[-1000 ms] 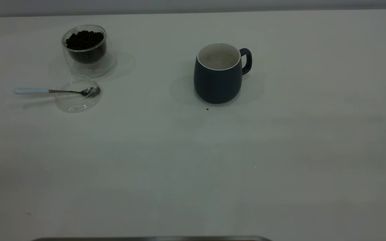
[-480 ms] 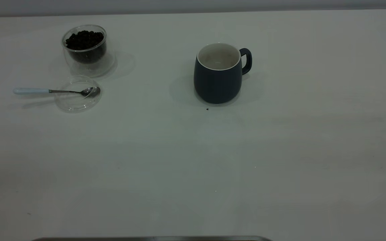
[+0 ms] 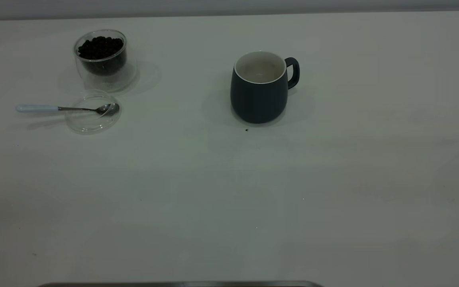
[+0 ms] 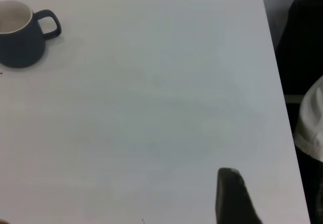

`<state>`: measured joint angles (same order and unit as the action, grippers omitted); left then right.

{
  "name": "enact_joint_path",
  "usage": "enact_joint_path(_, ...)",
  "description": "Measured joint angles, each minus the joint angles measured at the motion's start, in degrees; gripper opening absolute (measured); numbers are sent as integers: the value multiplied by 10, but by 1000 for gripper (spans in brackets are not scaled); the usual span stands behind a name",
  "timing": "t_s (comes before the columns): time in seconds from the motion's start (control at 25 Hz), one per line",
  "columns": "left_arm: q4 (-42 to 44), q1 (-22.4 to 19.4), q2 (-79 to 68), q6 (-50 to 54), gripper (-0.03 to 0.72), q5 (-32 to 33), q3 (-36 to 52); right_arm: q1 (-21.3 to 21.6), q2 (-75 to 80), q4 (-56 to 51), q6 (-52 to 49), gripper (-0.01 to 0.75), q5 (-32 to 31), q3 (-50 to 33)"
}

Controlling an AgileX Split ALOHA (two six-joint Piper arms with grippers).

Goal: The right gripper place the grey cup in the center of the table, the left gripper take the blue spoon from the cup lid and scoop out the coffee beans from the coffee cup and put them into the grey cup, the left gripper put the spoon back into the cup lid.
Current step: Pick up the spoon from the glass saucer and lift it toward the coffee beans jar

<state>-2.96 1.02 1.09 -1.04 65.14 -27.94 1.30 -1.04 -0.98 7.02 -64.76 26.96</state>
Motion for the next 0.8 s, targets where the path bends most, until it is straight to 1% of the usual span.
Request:
enact_joint_path(0.12,-2,0,-12,18,482,-2,0,0,0,0,0,363,0,0)
enact_joint_path(0.2,-9,0,-44,21,482,-18,-8,0,0,0,0,363,0,0)
enact_joint_path(0.32,-27,0,-135,18,491,-69,-36,0,0,0,0,363,0,0)
enact_joint_path(0.44,-60,0,-255,1,522,-125,-64,0,0,0,0,363,0,0)
enact_joint_path(0.56,-115,0,-384,-31,573,-181,-92,0,0,0,0,363,0,0)
enact_joint_path(0.68,-190,0,-509,-94,622,-232,-122,0,0,0,0,363,0,0)
enact_joint_path(0.8,-269,0,-630,-171,653,-256,-163,0,0,0,0,363,0,0)
